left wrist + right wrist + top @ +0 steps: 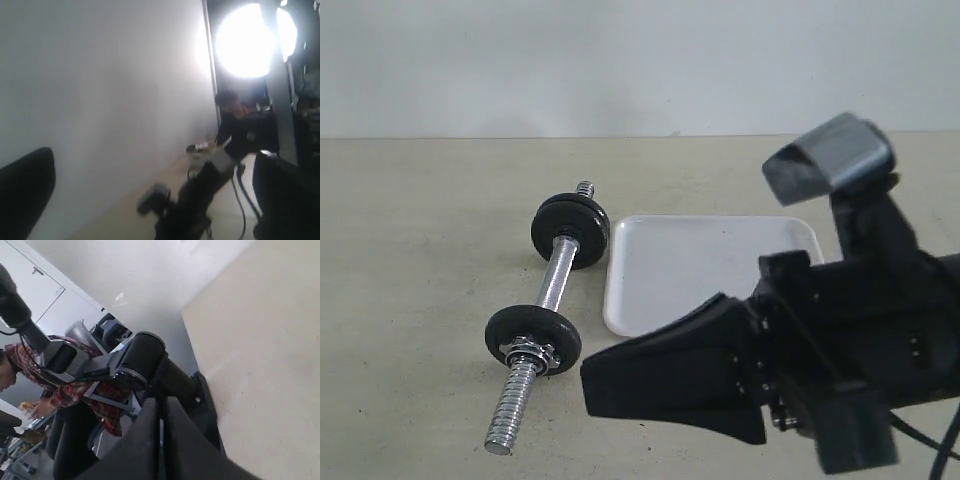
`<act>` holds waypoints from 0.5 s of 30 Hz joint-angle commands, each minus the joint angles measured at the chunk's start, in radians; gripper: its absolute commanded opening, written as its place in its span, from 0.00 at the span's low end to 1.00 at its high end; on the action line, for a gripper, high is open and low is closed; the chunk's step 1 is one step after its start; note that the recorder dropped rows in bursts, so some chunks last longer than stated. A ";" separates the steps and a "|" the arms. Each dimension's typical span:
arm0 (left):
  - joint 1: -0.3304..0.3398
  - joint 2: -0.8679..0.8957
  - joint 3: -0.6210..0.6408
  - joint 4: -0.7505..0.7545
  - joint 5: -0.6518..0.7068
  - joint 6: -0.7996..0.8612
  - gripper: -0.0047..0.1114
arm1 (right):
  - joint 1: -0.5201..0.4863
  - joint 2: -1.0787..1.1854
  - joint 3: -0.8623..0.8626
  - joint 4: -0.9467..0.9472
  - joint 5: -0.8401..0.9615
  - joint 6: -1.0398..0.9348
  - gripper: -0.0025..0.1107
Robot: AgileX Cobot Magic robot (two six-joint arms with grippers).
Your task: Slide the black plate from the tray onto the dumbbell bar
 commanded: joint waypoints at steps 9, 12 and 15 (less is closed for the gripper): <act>0.002 -0.101 0.059 0.275 0.249 -0.274 0.95 | 0.000 -0.466 -0.113 0.004 0.022 0.120 0.02; 0.002 -0.122 0.104 0.275 0.269 -0.284 0.95 | 0.000 -0.587 -0.146 0.004 0.022 0.165 0.02; 0.002 -0.122 0.160 0.228 0.223 -0.297 0.95 | 0.000 -0.705 -0.170 0.004 0.022 0.194 0.02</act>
